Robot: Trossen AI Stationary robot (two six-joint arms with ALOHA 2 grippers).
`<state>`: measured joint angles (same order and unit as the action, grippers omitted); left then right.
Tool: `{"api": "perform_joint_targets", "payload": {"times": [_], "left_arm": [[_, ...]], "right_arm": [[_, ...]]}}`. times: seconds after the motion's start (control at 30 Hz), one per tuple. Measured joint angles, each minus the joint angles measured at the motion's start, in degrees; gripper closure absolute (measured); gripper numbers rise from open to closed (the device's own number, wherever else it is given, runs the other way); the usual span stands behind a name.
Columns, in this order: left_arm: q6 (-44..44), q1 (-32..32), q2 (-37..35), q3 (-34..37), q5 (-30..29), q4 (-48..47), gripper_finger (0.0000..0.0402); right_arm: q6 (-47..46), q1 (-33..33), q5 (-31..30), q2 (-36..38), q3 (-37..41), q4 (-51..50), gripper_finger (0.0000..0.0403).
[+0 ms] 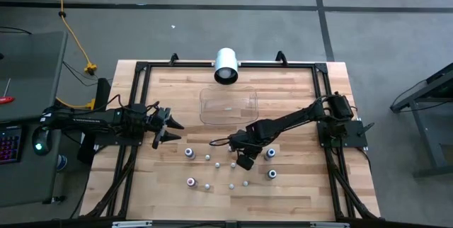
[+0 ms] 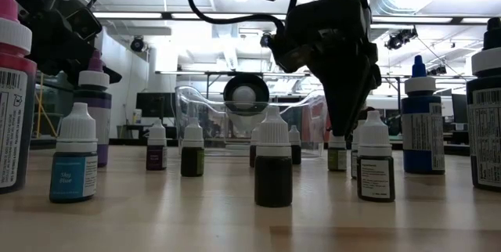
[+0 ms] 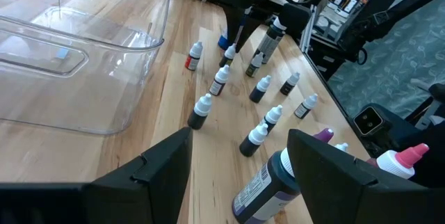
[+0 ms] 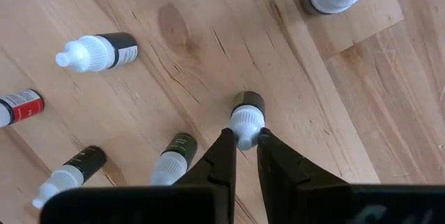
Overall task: Pick & Place food coloring
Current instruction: Put the small green food coloring bottle into the transparent bin, then put the small red food coloring bottle into the transparent bin
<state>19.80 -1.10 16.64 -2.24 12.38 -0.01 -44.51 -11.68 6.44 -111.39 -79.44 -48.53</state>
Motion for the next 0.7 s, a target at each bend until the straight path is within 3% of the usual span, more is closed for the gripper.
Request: {"api": "perform_joint_targets", "payload": {"times": [0.17,0.5,0.7], "left_arm": [[-0.01,0.0,0.01,0.0,0.0,0.01,0.0167],[0.01,0.0,-0.02,0.0,0.0,0.02,0.0167],[0.0,0.01,-0.01,0.0,0.0,0.0,0.0167]], "right_arm": [[0.0,0.0,-0.25,0.0,0.0,0.0,0.0364],[0.27,0.0,-0.32,0.1,-0.06,0.03,0.0402],[1.06,0.02,-0.47,-0.06,0.09,-0.13,0.0401]]}}
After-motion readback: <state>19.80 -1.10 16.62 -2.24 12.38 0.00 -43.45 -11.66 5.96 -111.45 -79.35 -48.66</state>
